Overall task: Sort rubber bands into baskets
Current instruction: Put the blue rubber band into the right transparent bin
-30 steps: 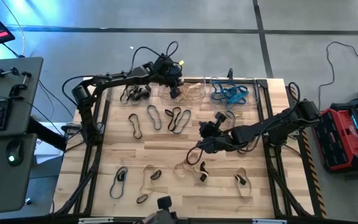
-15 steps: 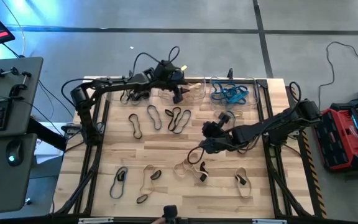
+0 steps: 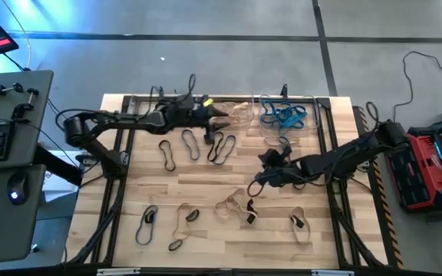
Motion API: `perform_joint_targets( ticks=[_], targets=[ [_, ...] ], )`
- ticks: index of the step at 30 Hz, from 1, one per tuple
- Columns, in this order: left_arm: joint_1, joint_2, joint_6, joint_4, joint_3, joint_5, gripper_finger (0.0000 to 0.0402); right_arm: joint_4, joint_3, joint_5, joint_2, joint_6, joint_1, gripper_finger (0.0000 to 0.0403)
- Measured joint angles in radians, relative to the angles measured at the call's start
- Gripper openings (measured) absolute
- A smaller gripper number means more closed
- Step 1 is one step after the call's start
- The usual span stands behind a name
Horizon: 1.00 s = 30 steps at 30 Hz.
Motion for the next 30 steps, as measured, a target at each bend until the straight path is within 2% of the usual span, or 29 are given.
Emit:
perform_joint_targets(
  ticks=[5,10,13,17,23,26,30],
  targets=[
    [-0.061,-0.115,-0.03,0.063,-0.136,-0.001,0.0175,-0.03,-0.085,-0.02,-0.12,0.103,0.0,0.0],
    [-0.134,-0.223,-0.07,0.075,-0.26,-0.001,0.0175,-0.205,-0.091,-0.016,-0.153,0.277,-0.007,0.0015],
    [-0.183,-0.264,-0.082,0.086,-0.32,-0.001,0.0175,-0.299,-0.09,-0.045,-0.137,0.401,-0.029,0.0048],
    [-0.235,-0.298,-0.099,0.1,-0.373,-0.007,0.0175,-0.355,-0.103,-0.091,-0.102,0.533,-0.068,0.0114],
    [-0.291,-0.298,-0.107,0.101,-0.393,-0.01,0.0175,-0.367,-0.118,-0.123,-0.015,0.624,-0.139,0.0204],
    [-0.303,-0.296,-0.099,0.108,-0.393,-0.01,0.0175,-0.374,-0.118,-0.123,0.036,0.649,-0.178,0.0225],
    [-0.307,-0.296,-0.099,0.113,-0.392,-0.011,0.0175,-0.371,-0.117,-0.134,0.099,0.658,-0.225,0.023]
  ],
)
